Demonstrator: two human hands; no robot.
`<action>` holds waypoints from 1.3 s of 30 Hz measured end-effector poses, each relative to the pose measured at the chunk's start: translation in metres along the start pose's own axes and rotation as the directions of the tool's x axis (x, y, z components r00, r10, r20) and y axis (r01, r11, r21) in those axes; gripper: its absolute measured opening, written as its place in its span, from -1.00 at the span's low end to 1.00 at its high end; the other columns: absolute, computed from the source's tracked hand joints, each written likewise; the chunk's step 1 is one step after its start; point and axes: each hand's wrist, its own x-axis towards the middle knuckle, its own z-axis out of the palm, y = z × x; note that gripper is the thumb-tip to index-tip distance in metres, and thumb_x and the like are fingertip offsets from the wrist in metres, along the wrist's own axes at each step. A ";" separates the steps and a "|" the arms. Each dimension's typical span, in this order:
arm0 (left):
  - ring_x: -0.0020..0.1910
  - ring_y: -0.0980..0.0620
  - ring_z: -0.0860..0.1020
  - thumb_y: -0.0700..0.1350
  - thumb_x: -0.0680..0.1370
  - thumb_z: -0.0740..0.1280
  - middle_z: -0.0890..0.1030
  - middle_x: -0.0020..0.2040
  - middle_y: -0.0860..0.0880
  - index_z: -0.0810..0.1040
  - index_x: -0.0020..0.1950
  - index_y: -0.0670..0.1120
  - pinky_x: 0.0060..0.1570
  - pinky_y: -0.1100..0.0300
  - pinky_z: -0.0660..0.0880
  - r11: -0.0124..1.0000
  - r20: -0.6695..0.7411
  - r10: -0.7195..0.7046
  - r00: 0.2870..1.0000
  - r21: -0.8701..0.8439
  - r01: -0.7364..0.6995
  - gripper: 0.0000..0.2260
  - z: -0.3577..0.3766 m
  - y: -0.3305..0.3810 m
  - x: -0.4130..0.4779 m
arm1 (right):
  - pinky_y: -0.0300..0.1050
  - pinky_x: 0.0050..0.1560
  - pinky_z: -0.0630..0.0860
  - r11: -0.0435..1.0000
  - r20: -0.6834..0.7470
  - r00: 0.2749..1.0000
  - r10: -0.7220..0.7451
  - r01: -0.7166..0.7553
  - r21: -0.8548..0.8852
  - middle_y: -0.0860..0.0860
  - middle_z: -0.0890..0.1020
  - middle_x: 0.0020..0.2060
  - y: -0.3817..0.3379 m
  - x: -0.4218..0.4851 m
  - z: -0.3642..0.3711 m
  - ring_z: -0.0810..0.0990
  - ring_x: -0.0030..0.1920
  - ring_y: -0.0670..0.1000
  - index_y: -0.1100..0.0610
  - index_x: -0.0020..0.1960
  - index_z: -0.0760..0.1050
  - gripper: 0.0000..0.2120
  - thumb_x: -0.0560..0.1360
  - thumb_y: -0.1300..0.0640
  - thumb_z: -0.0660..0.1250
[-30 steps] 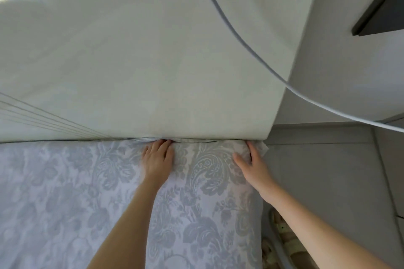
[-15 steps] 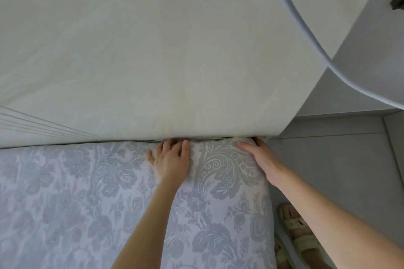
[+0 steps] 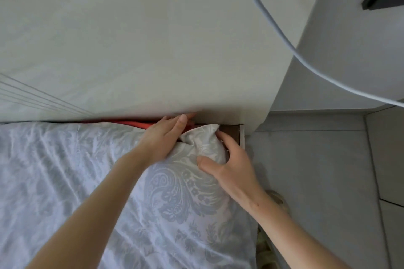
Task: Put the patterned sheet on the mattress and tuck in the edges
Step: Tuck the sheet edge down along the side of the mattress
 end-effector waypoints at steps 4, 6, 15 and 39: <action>0.27 0.04 0.47 0.32 0.55 -0.05 0.60 0.17 0.09 0.55 0.16 0.20 0.39 0.05 0.27 0.987 0.068 -0.104 0.992 -0.114 0.112 -0.54 -0.018 0.003 -0.010 | -0.04 0.18 0.49 0.990 -0.033 0.998 -0.053 0.048 -0.130 -0.29 0.54 0.10 -0.021 -0.016 0.001 0.52 0.13 -0.19 -0.37 0.24 0.26 -0.38 0.24 -0.19 0.42; 0.22 0.00 0.51 0.42 0.44 -0.04 0.63 0.11 0.06 0.57 0.02 0.27 0.36 0.03 0.31 0.974 0.082 -0.157 0.984 -0.153 0.168 -0.52 -0.021 0.006 -0.011 | -0.02 0.27 0.41 0.953 -0.032 0.999 -0.036 0.024 -0.301 -0.20 0.54 0.17 -0.030 -0.011 -0.007 0.50 0.20 -0.10 -0.32 0.41 0.12 -0.24 0.30 -0.30 0.37; 0.22 -0.01 0.50 0.50 0.27 0.05 0.62 0.13 0.03 0.57 -0.18 0.37 0.37 -0.01 0.30 0.937 0.087 -0.184 0.979 -0.285 0.201 -0.59 -0.037 0.014 -0.020 | -0.09 -0.18 0.31 0.511 0.026 0.815 -0.579 0.388 -0.767 -0.02 0.54 -0.25 -0.070 0.023 -0.006 0.52 -0.17 0.10 0.08 -0.31 0.59 -0.81 0.33 -0.04 0.46; -0.23 0.07 0.57 -0.02 0.35 0.53 0.68 -0.27 0.05 0.31 -0.26 -0.05 0.00 0.12 0.42 0.991 -0.019 -0.127 0.992 -0.050 0.126 -0.62 -0.026 0.022 -0.001 | -0.08 -0.08 0.39 0.678 -0.328 0.896 -0.299 -0.042 -0.734 0.01 0.53 0.12 -0.055 0.007 -0.032 0.50 0.11 0.13 0.01 0.22 0.50 -0.64 0.47 -0.09 0.34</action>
